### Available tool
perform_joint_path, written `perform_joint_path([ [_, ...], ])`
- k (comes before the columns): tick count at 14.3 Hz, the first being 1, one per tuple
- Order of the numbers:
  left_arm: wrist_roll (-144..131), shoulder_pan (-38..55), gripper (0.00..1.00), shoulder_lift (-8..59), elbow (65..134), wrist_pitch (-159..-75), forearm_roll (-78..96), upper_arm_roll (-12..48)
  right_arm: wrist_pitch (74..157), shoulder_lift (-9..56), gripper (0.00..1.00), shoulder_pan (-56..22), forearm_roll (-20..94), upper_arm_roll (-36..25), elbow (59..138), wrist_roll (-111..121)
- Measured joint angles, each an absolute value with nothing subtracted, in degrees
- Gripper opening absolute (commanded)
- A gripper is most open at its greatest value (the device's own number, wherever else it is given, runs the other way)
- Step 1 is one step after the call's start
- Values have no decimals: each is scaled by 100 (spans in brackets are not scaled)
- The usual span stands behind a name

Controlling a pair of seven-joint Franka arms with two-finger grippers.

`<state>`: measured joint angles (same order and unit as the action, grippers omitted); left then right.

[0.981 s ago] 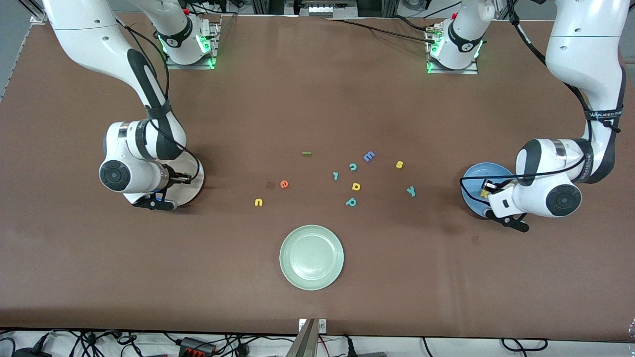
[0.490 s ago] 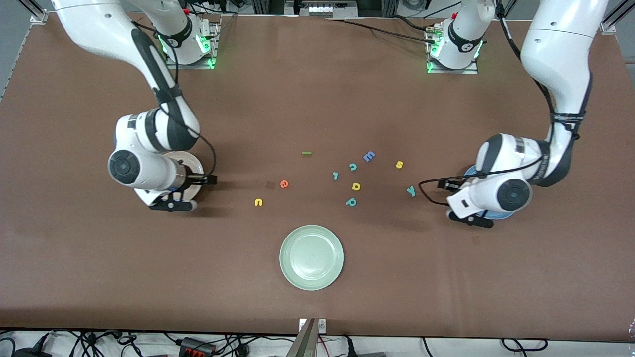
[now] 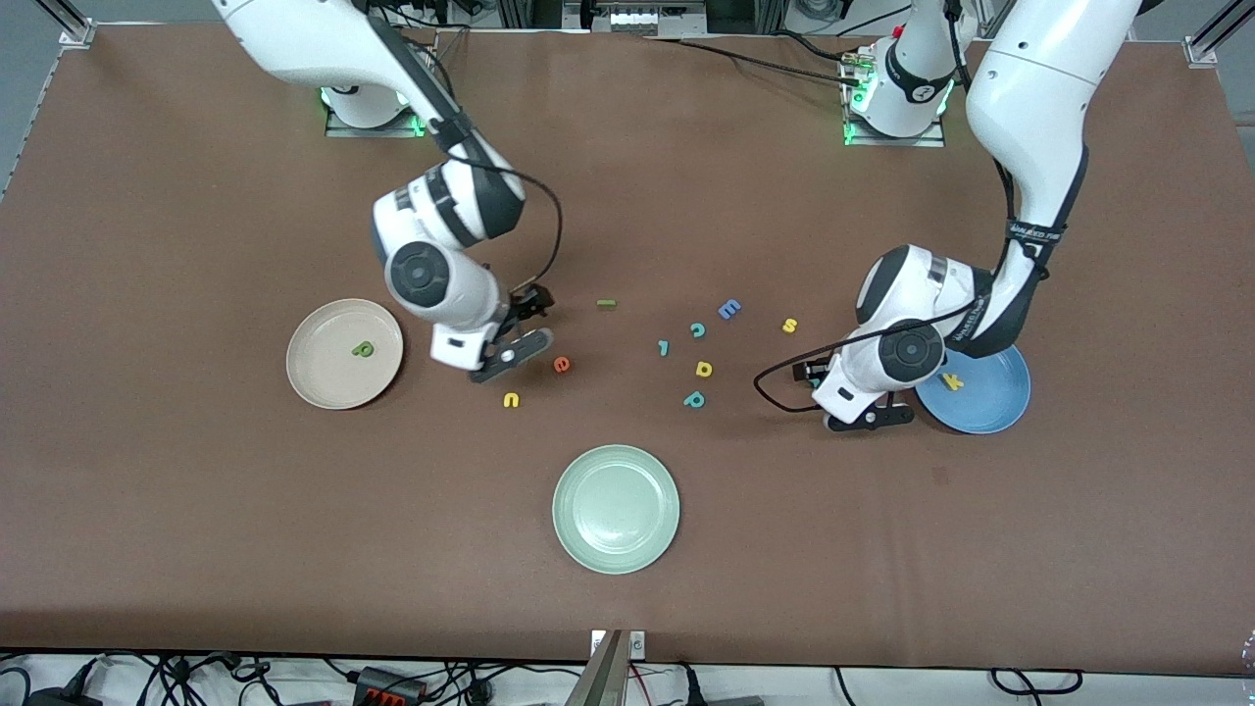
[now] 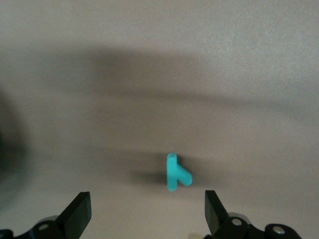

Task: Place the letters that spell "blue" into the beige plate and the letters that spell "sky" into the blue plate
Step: 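Grasp the green l with the right gripper while the left gripper grasps y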

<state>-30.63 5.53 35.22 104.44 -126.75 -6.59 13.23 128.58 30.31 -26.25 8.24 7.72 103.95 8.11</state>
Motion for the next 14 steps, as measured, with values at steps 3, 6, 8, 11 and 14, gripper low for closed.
perform_joint_path([
  [3, -3080, 539, 70, 3568, 10733, -13305, -659, 1315, 13120, 3134, 100, -3149, 500, 773, 10403, 1270],
  [6, -3079, 539, 55, 3569, 10762, -13393, -659, 1319, 13447, 3339, 92, -3511, -120, 774, 10406, 1510],
  [8, -3077, 543, 54, 3571, 10768, -13416, -659, 1322, 13775, 3478, 86, -3685, -445, 773, 10400, 1570],
  [11, -3077, 545, 43, 3591, 10796, -13555, -659, 1324, 14044, 3702, 74, -3845, -560, 772, 10303, 1654],
  [14, -3077, 546, 17, 3589, 10796, -13585, -659, 1336, 14059, 3786, 71, -3901, -592, 771, 10230, 1742],
])
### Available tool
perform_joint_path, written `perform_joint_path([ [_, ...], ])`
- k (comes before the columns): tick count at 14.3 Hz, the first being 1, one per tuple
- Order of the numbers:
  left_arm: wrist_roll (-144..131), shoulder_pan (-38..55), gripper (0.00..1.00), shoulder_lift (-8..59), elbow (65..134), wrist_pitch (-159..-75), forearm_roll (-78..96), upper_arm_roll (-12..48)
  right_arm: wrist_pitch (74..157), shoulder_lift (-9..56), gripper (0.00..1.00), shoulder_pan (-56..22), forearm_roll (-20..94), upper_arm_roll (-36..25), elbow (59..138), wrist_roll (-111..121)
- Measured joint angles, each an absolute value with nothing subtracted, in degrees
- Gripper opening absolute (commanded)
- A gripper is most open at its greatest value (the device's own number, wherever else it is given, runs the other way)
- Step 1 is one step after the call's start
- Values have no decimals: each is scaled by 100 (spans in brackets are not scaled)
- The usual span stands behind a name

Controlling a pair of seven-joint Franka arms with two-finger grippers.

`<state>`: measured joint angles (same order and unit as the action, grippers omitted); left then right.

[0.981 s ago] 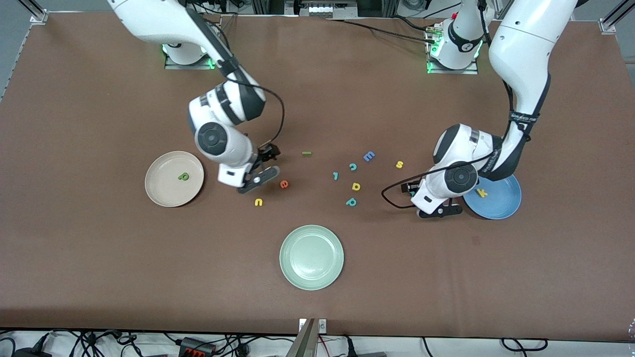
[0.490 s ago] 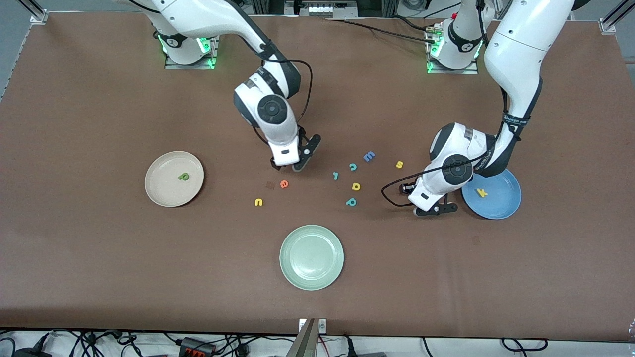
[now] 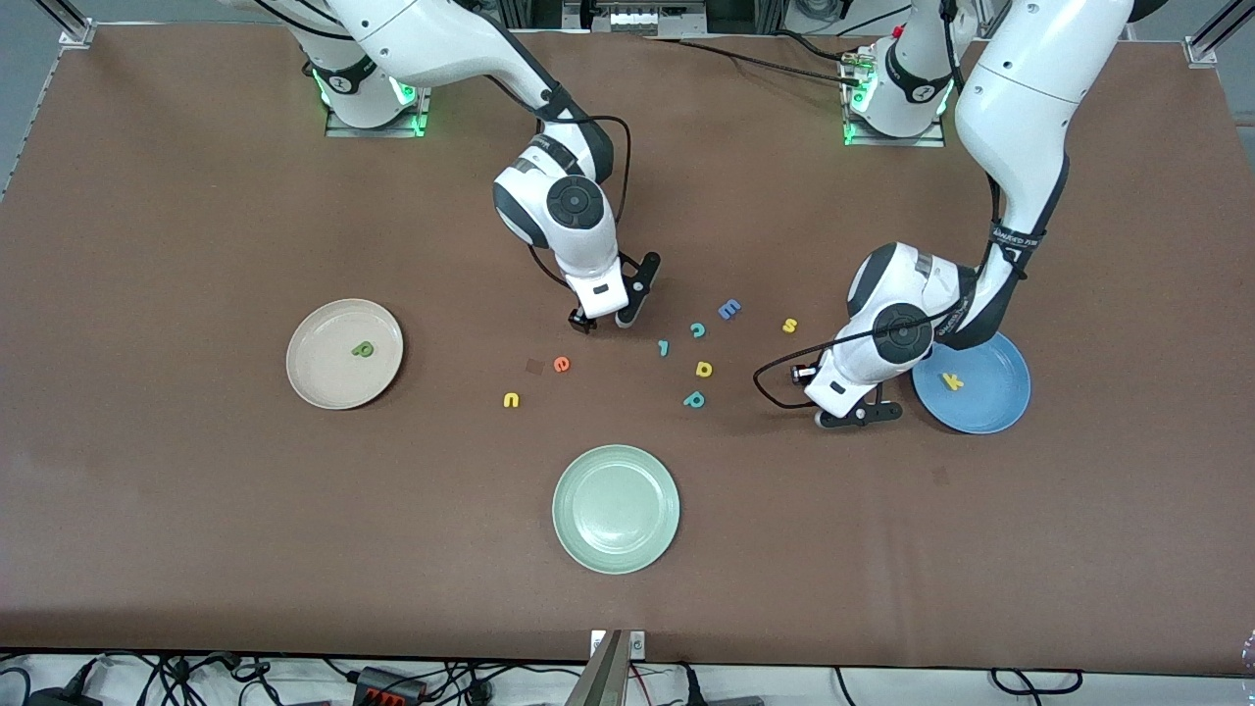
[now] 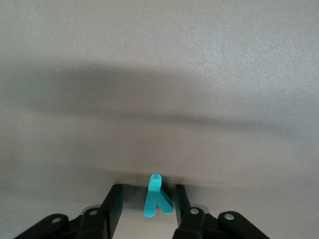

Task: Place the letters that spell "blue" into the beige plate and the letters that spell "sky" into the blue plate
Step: 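Grasp the green l with the right gripper while the left gripper grasps y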

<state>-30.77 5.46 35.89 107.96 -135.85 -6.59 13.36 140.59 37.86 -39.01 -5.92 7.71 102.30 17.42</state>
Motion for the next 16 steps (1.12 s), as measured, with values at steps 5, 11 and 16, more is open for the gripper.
perform_joint_path([
  [5, -3075, 552, 10, 3579, 10793, -13610, -659, 1360, 14057, 3793, 50, -4058, -597, 772, 10227, 1789],
  [11, -2871, 526, 8, 3509, 10731, -13344, -662, 1343, 14054, 3856, 41, -4067, -608, 746, 10227, 1798],
  [16, -2455, 387, 8, 3280, 10699, -12994, -662, 1315, 14050, 3878, 15, -4067, -615, 746, 10227, 1844],
])
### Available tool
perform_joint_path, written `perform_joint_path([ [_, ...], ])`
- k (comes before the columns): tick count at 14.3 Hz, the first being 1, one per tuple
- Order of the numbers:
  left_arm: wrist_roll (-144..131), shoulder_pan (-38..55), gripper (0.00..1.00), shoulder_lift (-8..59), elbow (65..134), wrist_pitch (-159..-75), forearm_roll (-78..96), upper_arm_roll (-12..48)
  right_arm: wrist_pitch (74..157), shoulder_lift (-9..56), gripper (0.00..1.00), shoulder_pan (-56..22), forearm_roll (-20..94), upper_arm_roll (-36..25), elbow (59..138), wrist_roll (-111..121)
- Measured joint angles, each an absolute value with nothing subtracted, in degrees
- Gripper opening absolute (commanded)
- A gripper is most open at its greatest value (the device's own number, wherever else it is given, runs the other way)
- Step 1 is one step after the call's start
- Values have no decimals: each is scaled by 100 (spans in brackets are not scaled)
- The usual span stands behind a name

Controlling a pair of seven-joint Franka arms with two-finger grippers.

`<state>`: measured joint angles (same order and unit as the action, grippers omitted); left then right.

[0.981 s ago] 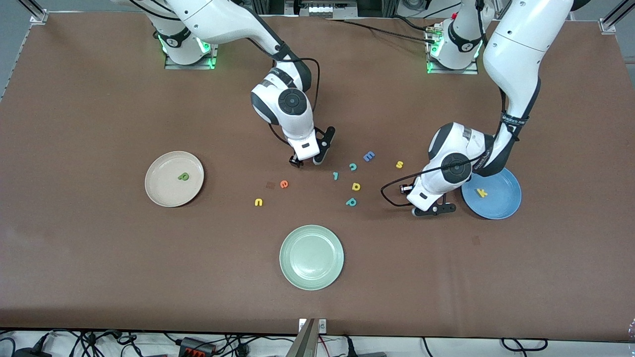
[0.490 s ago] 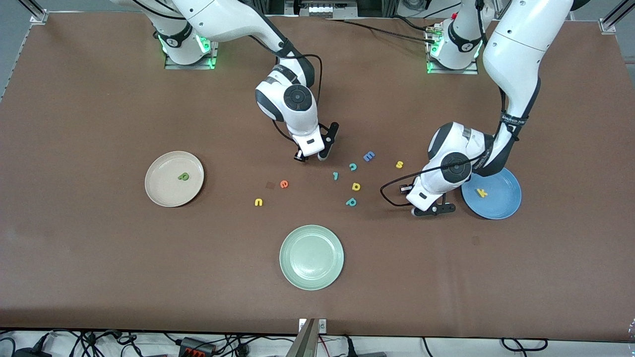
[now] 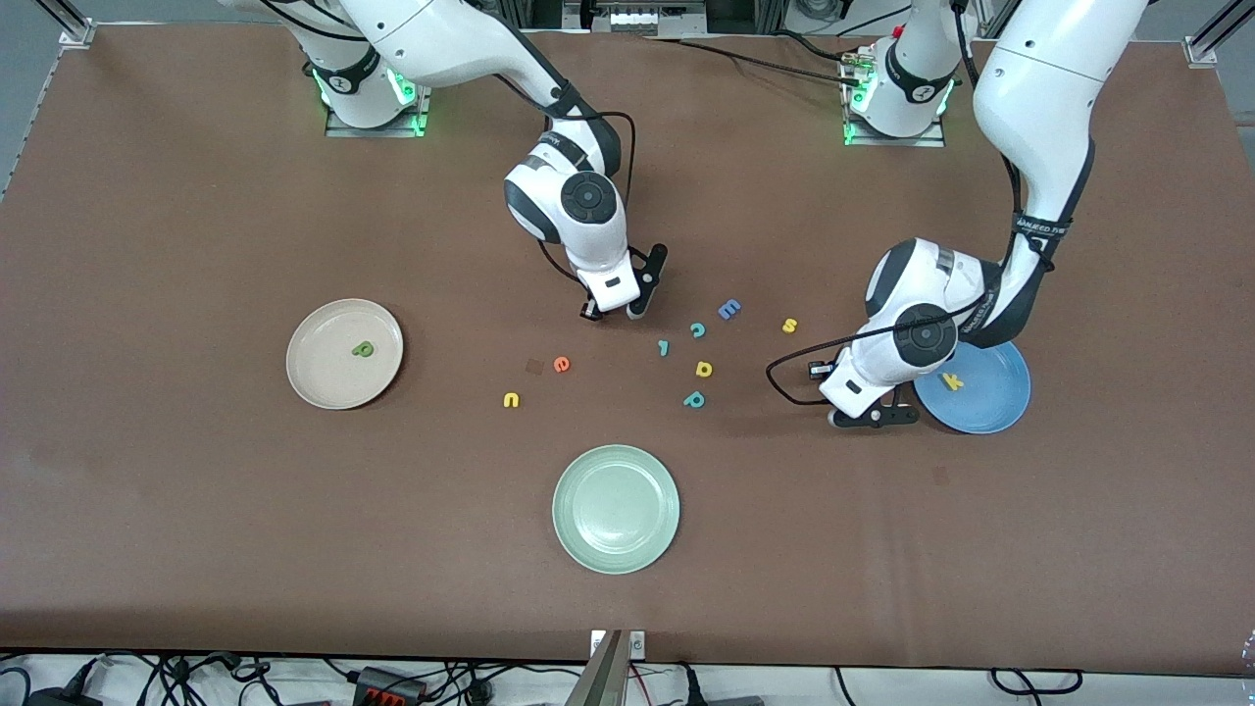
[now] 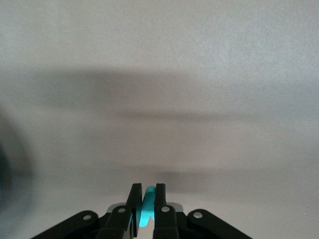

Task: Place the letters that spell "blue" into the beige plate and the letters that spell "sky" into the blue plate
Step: 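Grasp the green l with the right gripper while the left gripper grasps y, then place the green l on the beige plate while the left gripper places y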

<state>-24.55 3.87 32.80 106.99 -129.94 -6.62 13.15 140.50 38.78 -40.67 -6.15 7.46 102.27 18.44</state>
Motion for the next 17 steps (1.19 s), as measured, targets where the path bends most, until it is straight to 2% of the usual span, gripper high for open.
perform_joint_path([
  [1, -2383, 382, 8, 3233, 10687, -12876, -662, 1300, 14044, 3878, 7, -4067, -615, 746, 10227, 1852],
  [3, -2041, 328, 8, 3107, 10593, -12492, -665, 1221, 14040, 3878, 0, -4067, -615, 746, 10227, 1854],
  [6, -927, -191, 8, 2921, 10380, -12005, -824, 1117, 14040, 3877, 0, -4045, -615, 724, 10224, 1853],
  [9, -144, -959, 9, 2916, 10362, -11959, -1607, 1101, 13755, 3807, 0, -3879, -614, 655, 10152, 1802],
  [10, 51, -1163, 19, 2950, 10366, -11978, -1811, 1101, 13498, 3707, 0, -3763, -610, 642, 10093, 1699],
  [11, 216, -1306, 55, 3006, 10371, -12052, -1915, 1100, 13240, 3564, 0, -3620, -610, 635, 10045, 1493],
  [12, 321, -1400, 100, 3076, 10380, -12151, -1955, 1101, 13013, 3387, 0, -3448, -610, 632, 10026, 1243],
  [15, 391, -1441, 100, 3199, 10383, -12223, -1963, 1178, 12482, 2992, 0, -2975, -607, 617, 10043, 295],
  [17, 334, -1434, 100, 3192, 10380, -12122, -1963, 1467, 12216, 2937, 0, -2748, -607, 612, 10058, -412],
])
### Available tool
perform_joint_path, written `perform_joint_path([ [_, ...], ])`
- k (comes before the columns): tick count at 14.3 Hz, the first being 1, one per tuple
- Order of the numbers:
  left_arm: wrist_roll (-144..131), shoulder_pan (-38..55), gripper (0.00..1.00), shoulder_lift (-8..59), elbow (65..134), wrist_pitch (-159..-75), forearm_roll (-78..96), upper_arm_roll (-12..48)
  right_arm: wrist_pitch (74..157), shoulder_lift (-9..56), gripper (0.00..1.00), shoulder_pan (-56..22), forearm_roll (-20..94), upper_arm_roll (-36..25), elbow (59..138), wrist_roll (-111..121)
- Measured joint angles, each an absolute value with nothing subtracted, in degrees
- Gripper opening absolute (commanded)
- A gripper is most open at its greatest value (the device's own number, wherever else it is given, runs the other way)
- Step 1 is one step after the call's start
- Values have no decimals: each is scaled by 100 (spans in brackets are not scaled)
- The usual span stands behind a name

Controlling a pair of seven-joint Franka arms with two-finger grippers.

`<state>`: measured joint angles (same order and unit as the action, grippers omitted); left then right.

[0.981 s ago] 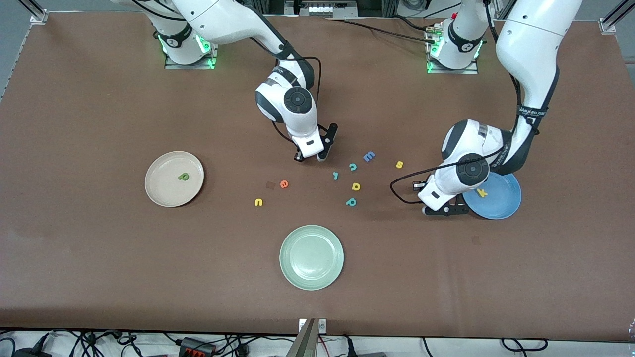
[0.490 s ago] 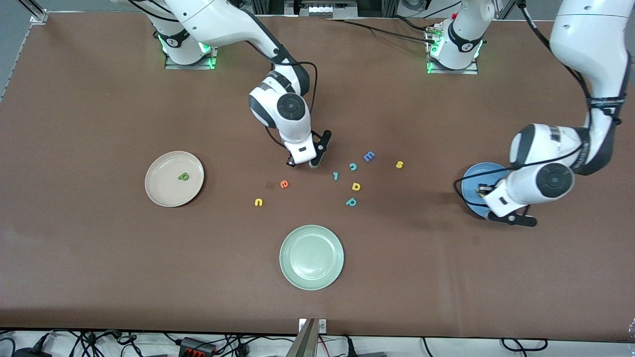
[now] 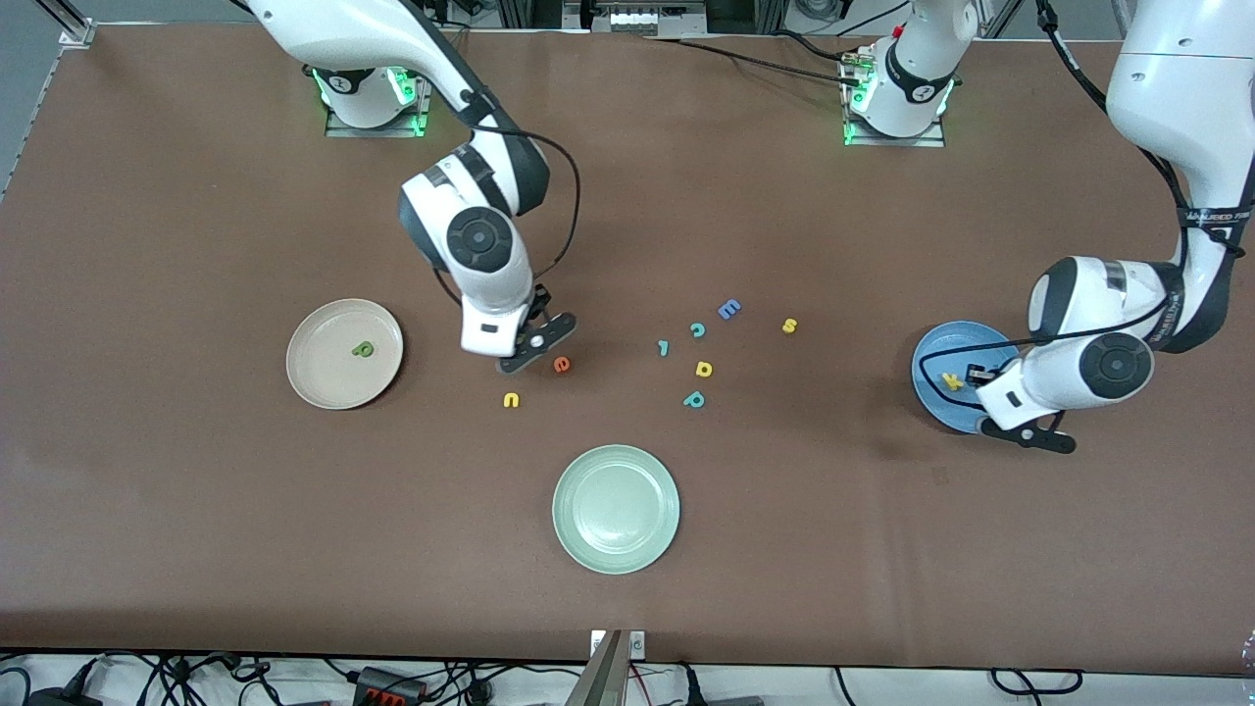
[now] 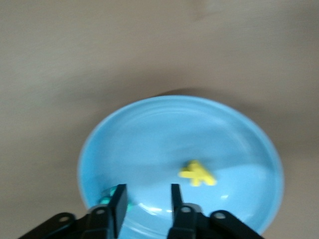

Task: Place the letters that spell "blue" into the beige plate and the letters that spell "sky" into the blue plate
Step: 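Place the green l on the beige plate while the left gripper places y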

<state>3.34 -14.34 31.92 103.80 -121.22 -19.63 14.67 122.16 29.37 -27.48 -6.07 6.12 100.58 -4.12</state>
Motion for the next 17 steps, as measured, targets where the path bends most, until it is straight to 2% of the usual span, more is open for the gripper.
perform_joint_path([
  [5, -1698, -1401, 100, 3115, 10374, -11620, -1962, 2776, 11388, 2938, 0, -1695, -609, 579, 10097, -1079],
  [9, -3419, -1332, 100, 3114, 10646, -11632, -1962, 3757, 11117, 2938, 0, -872, -609, 579, 10231, -1069],
  [12, -3499, -1322, 100, 3114, 11074, -12084, -1978, 4041, 11117, 2944, 0, -581, -609, 579, 10431, -1070],
  [16, -2107, -1377, 100, 3116, 11488, -12538, -2014, 4080, 11125, 2949, 0, -524, -607, 601, 10600, -1089],
  [17, -1920, -1410, 96, 3117, 11578, -12584, -2015, 4077, 11130, 2958, 0, -525, -600, 616, 10623, -1099],
])
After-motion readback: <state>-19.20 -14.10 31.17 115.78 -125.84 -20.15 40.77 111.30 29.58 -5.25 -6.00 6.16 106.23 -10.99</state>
